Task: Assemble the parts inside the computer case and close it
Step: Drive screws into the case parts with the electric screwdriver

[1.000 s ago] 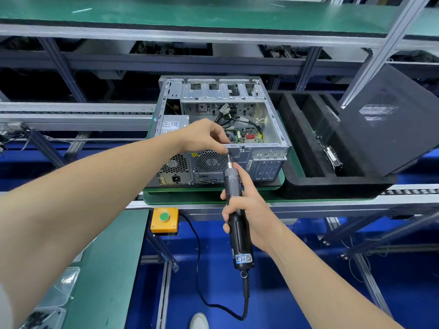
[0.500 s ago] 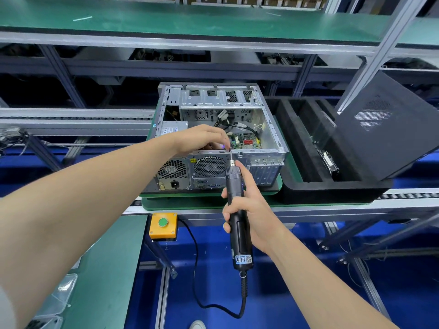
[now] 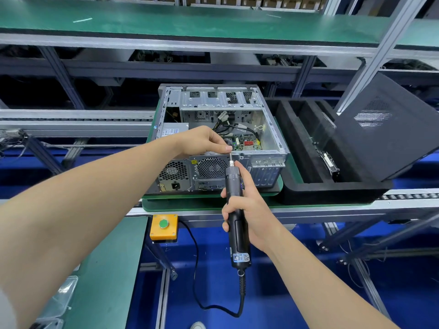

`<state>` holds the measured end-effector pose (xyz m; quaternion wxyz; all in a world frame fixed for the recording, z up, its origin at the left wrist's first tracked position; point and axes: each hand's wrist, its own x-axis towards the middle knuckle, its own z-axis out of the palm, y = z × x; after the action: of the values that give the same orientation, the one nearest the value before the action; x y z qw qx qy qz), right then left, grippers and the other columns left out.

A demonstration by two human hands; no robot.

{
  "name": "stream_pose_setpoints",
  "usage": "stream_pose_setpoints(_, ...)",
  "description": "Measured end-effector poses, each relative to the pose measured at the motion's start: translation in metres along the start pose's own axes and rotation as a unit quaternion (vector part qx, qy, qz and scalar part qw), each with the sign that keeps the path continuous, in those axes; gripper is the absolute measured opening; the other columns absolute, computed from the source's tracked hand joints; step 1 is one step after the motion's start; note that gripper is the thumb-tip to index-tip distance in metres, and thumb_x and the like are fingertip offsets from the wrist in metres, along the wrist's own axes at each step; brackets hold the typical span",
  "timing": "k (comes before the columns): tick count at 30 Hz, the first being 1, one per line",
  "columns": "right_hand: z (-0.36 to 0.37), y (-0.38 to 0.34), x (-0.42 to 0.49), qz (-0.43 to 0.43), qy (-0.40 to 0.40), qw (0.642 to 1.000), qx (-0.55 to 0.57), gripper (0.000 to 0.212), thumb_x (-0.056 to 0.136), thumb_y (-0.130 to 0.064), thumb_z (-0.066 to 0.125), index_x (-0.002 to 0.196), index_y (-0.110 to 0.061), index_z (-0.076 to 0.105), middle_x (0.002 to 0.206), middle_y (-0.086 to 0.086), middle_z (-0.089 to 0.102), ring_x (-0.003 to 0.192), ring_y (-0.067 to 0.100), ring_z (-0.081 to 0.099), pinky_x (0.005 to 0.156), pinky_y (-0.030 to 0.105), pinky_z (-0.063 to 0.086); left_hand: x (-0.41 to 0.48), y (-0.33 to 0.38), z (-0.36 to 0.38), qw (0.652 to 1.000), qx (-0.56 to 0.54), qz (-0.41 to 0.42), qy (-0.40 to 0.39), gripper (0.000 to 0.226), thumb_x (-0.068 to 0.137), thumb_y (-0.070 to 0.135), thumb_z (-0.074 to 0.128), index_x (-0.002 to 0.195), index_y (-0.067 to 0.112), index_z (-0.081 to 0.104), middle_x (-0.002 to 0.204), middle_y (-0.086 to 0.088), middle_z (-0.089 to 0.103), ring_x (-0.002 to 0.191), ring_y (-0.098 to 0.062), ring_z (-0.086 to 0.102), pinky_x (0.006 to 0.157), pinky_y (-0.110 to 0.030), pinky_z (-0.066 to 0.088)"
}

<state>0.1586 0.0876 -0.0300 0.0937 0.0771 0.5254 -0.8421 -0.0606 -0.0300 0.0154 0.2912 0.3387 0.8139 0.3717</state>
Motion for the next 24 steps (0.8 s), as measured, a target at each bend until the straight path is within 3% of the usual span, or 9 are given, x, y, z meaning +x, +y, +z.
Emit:
stream_pose_setpoints(12,0.0002,-0.0072,-0.0005,0.017,0.005,0.999,-0.037,0.105,0.070,0.012,0.058,0.135,-0.069,0.047,0.109,0.016,0.051,0.060,0.026,0.048,0.059,0.040,0.051,-0.0024,0.0007,0.0001,1.000,-0.004,0.010,-0.019,0.027,0.091,0.046,0.070,0.097,0.021,0.079,0.105,0.020,0.075,0.111,0.006,0.063,0.113,-0.038,0.038)
stream_pose_setpoints(17,-0.0015,-0.0085,-0.0014,0.025,-0.017,0.999,0.011,0.100,0.071,0.012,0.056,0.137,-0.063,0.051,0.112,0.017,0.051,0.061,0.028,0.048,0.056,0.039,0.048,-0.0054,0.0026,0.0002,0.999,0.005,0.023,-0.026,0.022,0.092,0.043,0.071,0.091,0.022,0.078,0.094,0.021,0.074,0.096,0.010,0.064,0.104,-0.034,0.041)
stream_pose_setpoints(21,-0.0050,-0.0059,-0.0044,0.023,-0.011,1.000,0.017,0.103,0.070,0.013,0.056,0.138,-0.064,0.051,0.109,0.016,0.051,0.060,0.028,0.046,0.056,0.038,0.048,-0.0058,0.0056,0.0030,1.000,0.001,0.000,0.003,0.041,0.097,0.058,0.053,0.098,0.023,0.075,0.099,0.026,0.069,0.099,0.007,0.059,0.092,-0.025,0.040)
stream_pose_setpoints(24,-0.0059,-0.0024,-0.0059,0.024,-0.008,1.000,0.017,0.104,0.069,0.013,0.057,0.138,-0.064,0.050,0.108,0.016,0.051,0.060,0.027,0.046,0.056,0.038,0.048,-0.0036,0.0012,0.0025,1.000,-0.012,-0.011,0.018,0.030,0.102,0.042,0.055,0.111,0.016,0.068,0.088,0.031,0.067,0.082,0.011,0.060,0.084,-0.023,0.041)
